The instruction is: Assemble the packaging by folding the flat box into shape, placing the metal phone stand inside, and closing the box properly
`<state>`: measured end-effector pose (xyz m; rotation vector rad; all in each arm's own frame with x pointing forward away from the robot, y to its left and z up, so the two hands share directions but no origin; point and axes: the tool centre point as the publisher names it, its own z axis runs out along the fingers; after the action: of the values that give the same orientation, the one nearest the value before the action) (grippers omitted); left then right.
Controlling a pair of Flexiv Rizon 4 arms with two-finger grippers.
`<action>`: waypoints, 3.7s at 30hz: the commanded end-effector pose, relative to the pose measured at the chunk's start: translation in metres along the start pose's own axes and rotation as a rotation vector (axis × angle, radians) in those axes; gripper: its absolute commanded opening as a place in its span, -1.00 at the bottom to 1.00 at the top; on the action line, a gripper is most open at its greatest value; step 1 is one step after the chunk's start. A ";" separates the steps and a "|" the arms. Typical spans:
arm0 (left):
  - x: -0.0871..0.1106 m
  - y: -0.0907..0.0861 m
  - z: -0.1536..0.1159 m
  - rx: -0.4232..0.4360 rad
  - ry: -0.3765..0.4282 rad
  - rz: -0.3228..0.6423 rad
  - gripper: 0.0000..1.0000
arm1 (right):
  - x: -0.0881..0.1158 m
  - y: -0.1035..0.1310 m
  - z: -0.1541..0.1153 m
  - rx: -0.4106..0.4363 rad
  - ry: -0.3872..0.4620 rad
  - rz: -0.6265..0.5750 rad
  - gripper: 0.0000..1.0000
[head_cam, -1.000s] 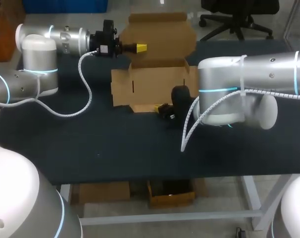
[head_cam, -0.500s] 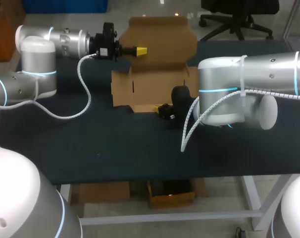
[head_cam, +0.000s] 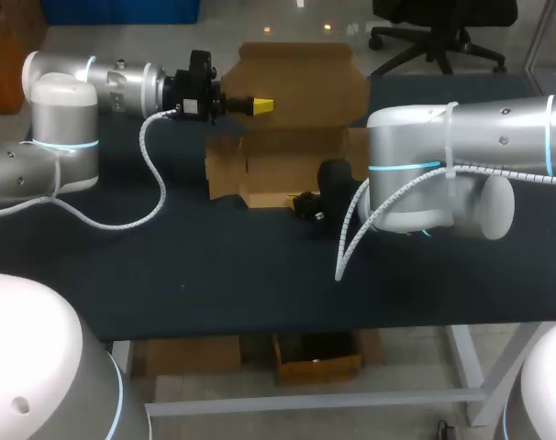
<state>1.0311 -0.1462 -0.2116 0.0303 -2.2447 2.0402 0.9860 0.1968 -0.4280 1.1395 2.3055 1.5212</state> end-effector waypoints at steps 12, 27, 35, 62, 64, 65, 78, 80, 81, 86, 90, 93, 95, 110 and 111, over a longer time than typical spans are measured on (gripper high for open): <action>0.033 0.001 0.001 -0.002 -0.050 0.002 -1.00 | 0.000 -0.007 0.005 -0.010 -0.006 -0.001 -1.00; 0.044 0.013 0.004 -0.004 -0.033 -0.032 -1.00 | 0.000 -0.007 0.005 -0.010 -0.006 -0.001 -1.00; 0.044 0.022 0.004 0.007 -0.042 -0.057 -1.00 | 0.000 -0.007 0.005 -0.010 -0.006 -0.001 -1.00; 0.050 0.028 0.009 -0.004 -0.039 -0.068 -1.00 | 0.000 -0.007 0.005 -0.010 -0.006 -0.001 -1.00; 0.050 0.028 0.009 -0.005 -0.039 -0.067 -1.00 | 0.000 -0.007 0.005 -0.010 -0.006 -0.001 -1.00; 0.051 0.028 0.009 -0.005 -0.039 -0.066 -1.00 | 0.000 -0.007 0.005 -0.010 -0.006 -0.001 -1.00; 0.051 0.028 0.009 -0.012 -0.040 -0.066 -1.00 | 0.000 -0.007 0.005 -0.010 -0.006 -0.001 -1.00; 0.051 0.028 0.009 -0.012 -0.040 -0.065 -1.00 | 0.000 -0.007 0.005 -0.010 -0.006 -0.001 -1.00; 0.051 0.028 0.008 -0.012 -0.041 -0.064 -1.00 | 0.000 -0.007 0.005 -0.010 -0.006 -0.001 -1.00; 0.052 0.028 0.008 -0.011 -0.043 -0.061 -1.00 | 0.000 -0.007 0.005 -0.010 -0.006 -0.001 -1.00; 0.052 0.028 0.008 -0.011 -0.043 -0.061 -1.00 | 0.000 -0.007 0.005 -0.010 -0.006 -0.001 -1.00; 0.052 0.028 0.008 -0.011 -0.043 -0.061 -1.00 | 0.000 -0.007 0.005 -0.010 -0.006 -0.001 -1.00; 0.052 0.028 0.008 -0.011 -0.043 -0.061 -1.00 | 0.000 -0.007 0.005 -0.010 -0.006 -0.001 -1.00; 0.052 0.028 0.008 -0.011 -0.043 -0.061 -1.00 | 0.023 -0.004 -0.029 -0.049 -0.017 -0.069 -1.00; 0.052 0.028 0.008 -0.011 -0.043 -0.061 -1.00 | 0.025 -0.004 -0.035 -0.057 -0.017 -0.073 -1.00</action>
<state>0.9771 -0.1482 -0.2324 0.1408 -2.2498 2.0146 0.9686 0.1961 -0.4169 1.0497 2.3143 1.5004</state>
